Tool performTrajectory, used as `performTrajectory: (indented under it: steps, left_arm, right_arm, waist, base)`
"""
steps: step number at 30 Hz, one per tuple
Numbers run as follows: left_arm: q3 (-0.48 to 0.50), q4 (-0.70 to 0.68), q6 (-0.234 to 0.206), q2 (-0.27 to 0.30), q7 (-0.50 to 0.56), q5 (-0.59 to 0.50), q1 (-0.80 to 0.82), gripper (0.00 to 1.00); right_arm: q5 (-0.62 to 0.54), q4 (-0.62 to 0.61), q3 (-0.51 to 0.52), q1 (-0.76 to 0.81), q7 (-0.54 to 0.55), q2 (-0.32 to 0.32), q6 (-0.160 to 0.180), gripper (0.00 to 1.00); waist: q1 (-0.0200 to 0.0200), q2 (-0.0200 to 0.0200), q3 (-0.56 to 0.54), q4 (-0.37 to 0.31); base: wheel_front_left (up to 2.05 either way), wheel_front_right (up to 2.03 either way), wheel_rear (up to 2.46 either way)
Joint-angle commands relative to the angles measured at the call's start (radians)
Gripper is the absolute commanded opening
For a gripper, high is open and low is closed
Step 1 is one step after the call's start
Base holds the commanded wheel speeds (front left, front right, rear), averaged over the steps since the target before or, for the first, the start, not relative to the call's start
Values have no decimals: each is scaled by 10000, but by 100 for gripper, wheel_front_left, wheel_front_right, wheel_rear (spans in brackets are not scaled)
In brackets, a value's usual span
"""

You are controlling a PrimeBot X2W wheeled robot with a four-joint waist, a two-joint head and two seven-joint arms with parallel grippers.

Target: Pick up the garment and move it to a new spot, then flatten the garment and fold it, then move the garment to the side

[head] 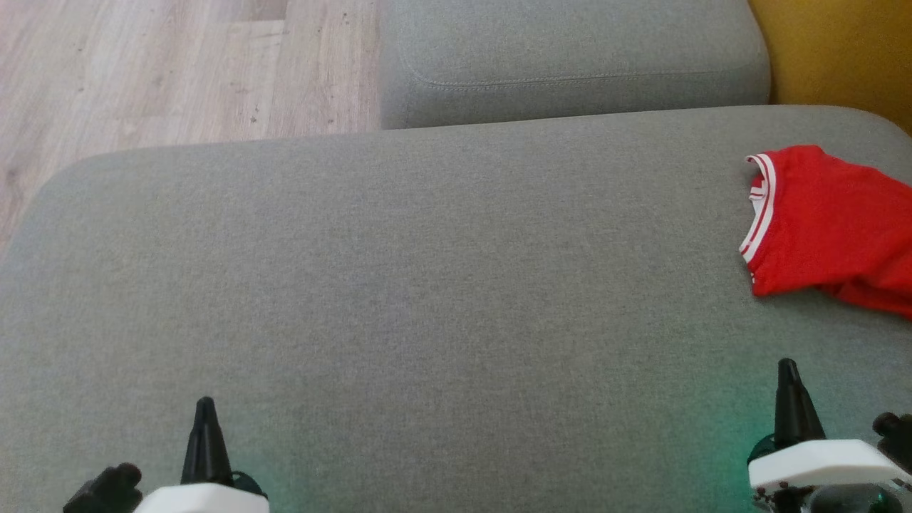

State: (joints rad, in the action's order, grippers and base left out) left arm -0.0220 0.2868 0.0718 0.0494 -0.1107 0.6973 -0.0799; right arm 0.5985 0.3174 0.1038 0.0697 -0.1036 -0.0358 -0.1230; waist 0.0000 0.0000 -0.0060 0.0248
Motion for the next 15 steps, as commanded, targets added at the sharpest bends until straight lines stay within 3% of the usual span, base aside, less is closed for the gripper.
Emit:
performTrajectory:
  steps: [1,15]
  left_arm:
    - [270,-337,65,13,61,218,533,0]
    - [488,-351,169,12,494,1980,800,0]
  right_arm:
    - [256,-372,-46,-485,50,-65,-30,0]
    - [2207,-442,-17,-741,470,-81,-40,0]
  waist:
    - [0,0,1,-2]
    - [0,0,19,-51]
  base:
    - [0,0,0]
    - [0,0,0]
